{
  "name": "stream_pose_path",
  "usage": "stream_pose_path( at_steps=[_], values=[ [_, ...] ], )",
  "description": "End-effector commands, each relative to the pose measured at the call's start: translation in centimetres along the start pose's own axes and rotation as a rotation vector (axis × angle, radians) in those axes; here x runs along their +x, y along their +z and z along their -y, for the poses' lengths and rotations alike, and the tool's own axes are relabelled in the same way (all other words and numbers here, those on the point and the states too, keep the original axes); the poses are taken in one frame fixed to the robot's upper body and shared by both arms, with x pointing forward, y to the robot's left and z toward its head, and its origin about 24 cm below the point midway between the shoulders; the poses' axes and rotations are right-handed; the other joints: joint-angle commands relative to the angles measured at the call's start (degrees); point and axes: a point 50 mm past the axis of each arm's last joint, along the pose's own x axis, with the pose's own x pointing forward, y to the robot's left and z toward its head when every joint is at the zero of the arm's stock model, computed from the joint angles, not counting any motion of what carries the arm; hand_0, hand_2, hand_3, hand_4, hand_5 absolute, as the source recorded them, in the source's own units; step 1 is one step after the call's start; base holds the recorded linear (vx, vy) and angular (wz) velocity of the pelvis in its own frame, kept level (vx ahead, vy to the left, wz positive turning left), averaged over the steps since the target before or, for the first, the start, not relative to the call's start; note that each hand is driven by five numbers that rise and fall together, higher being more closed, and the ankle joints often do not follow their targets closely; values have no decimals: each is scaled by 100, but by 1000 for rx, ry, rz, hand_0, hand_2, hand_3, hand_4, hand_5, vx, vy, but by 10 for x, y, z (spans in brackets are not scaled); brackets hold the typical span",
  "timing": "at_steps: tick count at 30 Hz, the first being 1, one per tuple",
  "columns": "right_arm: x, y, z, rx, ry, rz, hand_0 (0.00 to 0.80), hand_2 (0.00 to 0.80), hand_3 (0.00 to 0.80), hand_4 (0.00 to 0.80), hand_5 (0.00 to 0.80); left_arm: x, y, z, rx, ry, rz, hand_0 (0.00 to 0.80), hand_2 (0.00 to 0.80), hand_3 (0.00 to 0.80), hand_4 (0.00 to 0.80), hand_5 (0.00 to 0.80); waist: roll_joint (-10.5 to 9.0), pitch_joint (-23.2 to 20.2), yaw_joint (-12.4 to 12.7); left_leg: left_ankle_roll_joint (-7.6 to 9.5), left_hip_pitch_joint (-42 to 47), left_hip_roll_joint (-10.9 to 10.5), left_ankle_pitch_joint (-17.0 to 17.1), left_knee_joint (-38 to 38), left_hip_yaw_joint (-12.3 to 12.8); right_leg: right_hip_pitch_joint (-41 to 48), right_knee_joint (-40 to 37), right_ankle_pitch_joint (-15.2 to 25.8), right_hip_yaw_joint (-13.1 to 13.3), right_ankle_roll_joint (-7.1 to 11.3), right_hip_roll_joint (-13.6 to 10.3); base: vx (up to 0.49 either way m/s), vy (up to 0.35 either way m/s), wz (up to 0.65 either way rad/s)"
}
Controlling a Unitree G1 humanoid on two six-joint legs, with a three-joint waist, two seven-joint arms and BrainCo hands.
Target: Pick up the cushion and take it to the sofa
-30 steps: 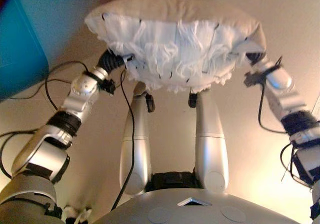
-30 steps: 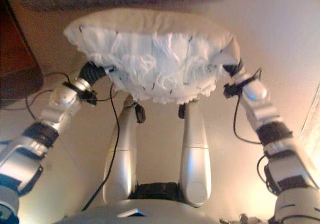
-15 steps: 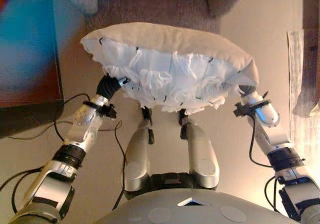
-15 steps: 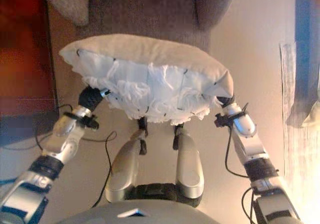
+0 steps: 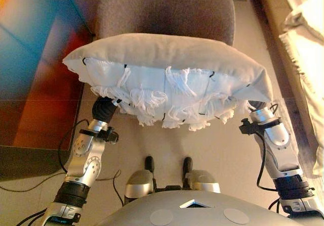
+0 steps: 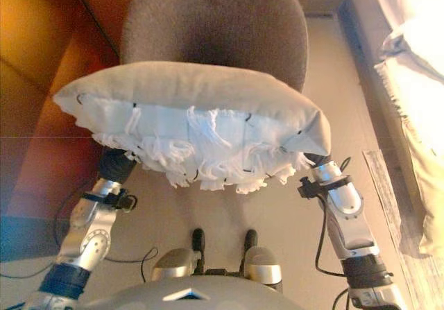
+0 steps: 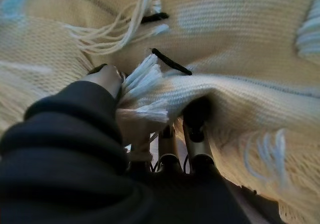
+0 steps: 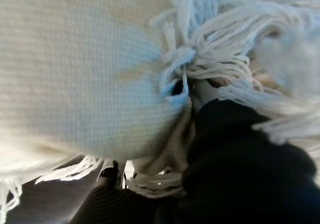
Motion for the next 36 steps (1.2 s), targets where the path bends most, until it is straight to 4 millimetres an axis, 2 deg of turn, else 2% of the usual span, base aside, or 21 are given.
stream_pose_path(
  at_steps=[1,6,9,16,19,21,22,24,25,27,28,30,32,34,36],
  values=[
    [17,44,-25,9,79,275,800,800,800,800,800,22,34,46,-70,-215,259,800,800,800,800,800,-49,-504,96,166,140,-81,-419,34,107,152,25,-114,-297,124,-26,0,-26,-4],
    [20,51,-26,16,102,299,800,800,800,800,800,27,39,50,-65,-216,263,800,800,800,800,800,-55,-556,75,161,191,-63,-456,34,123,173,25,-125,-254,130,-11,-3,-35,-2],
    [20,48,-27,16,102,278,800,800,800,800,800,28,38,47,-70,-206,248,800,800,800,800,800,-65,-567,71,168,216,-53,-460,34,117,193,25,-136,-210,107,19,8,-65,0],
    [20,46,-29,29,109,268,800,800,800,800,800,27,40,45,-78,-206,258,800,800,800,800,800,-130,-494,44,154,295,16,-433,58,109,241,25,-178,-32,-33,184,10,-98,0],
    [21,49,-29,31,145,283,800,800,800,800,800,26,44,41,-76,-187,286,800,800,800,800,800,-314,-296,51,66,-117,164,-602,1290,213,131,207,-181,153,-190,193,-42,-191,-8],
    [23,49,-30,34,157,294,800,800,800,800,800,25,44,39,-70,-175,301,800,800,800,800,800,-438,-113,83,69,-684,357,-362,2399,188,38,335,-173,287,-350,244,-79,-240,-23],
    [23,47,-30,37,160,293,800,800,800,800,800,23,43,37,-72,-162,305,800,800,800,800,800,-486,-11,110,125,-944,420,-280,2896,159,8,410,-164,362,-422,286,-31,-227,-35],
    [22,43,-32,43,163,282,800,800,800,800,800,20,40,34,-81,-144,296,800,800,800,800,800,-495,99,144,224,-1288,434,-239,3517,144,0,580,-217,461,-519,374,47,-154,-35],
    [22,42,-34,47,164,277,800,800,800,800,800,18,37,33,-86,-136,290,800,800,800,800,800,-461,185,193,241,-1451,364,-213,3607,126,68,657,-271,508,-521,436,98,-74,-20],
    [24,43,-38,50,173,280,800,800,800,800,800,19,38,33,-97,-133,291,800,800,800,800,800,-350,288,291,184,-1672,96,44,3127,74,157,828,-485,548,-488,570,144,-6,-27],
    [26,43,-39,47,178,279,800,800,800,800,800,20,38,34,-97,-132,295,800,800,800,800,800,-277,310,319,142,-1719,36,191,2772,80,205,888,-589,593,-486,649,214,45,-50],
    [28,41,-41,41,180,268,800,800,800,800,800,22,37,37,-106,-130,299,800,800,800,800,800,-95,299,376,23,-1767,-16,602,1565,172,370,973,-792,675,-463,853,327,89,-71],
    [29,38,-42,54,175,252,800,800,800,800,800,23,35,40,-112,-126,295,800,800,800,800,800,-9,273,446,-31,-1800,-75,868,826,156,571,1034,-974,757,-453,961,422,92,-19],
    [28,35,-43,67,178,233,800,800,800,800,800,22,32,40,-124,-116,286,800,800,800,800,800,31,234,515,-87,-1812,-89,1036,313,85,717,1224,-1206,842,-454,1046,478,87,51],
    [25,31,-45,79,182,211,800,800,800,800,800,20,29,41,-130,-109,277,800,800,800,800,800,51,196,558,-129,-1845,-29,1060,110,9,761,1475,-1425,861,-461,1089,521,97,20]
  ],
)
